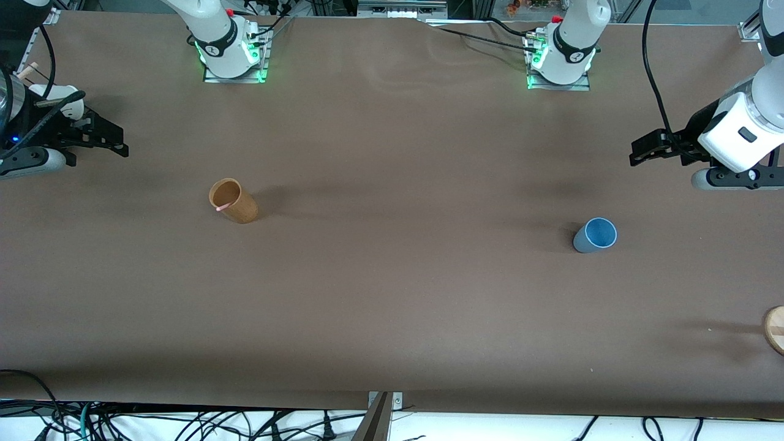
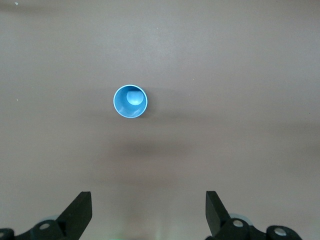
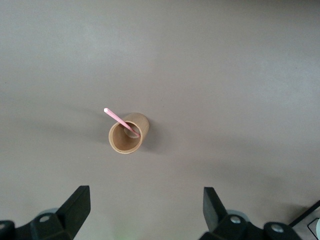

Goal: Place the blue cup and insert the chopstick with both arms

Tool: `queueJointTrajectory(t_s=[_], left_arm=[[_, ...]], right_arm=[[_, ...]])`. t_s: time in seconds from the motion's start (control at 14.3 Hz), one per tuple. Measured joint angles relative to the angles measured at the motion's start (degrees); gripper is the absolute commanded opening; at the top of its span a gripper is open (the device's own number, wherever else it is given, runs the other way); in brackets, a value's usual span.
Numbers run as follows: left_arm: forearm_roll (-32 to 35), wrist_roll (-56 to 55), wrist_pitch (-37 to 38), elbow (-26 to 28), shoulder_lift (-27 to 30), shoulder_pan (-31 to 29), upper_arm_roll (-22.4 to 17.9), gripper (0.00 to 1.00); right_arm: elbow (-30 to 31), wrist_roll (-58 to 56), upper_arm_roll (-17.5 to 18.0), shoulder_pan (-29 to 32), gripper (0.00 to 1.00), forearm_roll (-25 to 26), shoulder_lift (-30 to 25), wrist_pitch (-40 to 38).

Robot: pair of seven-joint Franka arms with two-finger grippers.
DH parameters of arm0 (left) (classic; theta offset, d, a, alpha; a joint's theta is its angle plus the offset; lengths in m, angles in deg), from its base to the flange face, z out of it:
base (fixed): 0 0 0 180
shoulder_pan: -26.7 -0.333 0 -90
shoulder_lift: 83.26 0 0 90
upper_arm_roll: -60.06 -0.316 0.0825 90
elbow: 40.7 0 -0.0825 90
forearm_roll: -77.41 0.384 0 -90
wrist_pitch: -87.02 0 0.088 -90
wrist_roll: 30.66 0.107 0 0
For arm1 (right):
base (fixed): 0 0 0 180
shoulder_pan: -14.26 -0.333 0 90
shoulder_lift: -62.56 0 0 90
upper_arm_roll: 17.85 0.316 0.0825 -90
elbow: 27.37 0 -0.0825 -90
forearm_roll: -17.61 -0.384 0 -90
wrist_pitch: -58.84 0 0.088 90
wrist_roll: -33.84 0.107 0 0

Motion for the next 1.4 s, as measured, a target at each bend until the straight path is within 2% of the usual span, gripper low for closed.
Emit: queueJointTrajectory(t_s=[0.7, 1.05, 1.4], left_arm=[[0.0, 0.01, -0.03, -0.02, 0.0, 0.09, 0.02, 1.0], [0.0, 0.01, -0.04, -0.02, -0.15, 0.06, 0.02, 1.0], [1.41, 0.11, -3.36, 0.04, -3.32, -0.15, -0.09, 1.0]], right_arm=[[0.21, 0.03, 0.4, 0.0, 1.0, 0.21, 0.0, 0.34], [3.24, 0.03, 0.41, 0.01, 1.0, 0.21, -0.1, 3.52], [4.53, 0.03, 0.69, 0.0, 1.0, 0.21, -0.44, 4.21]])
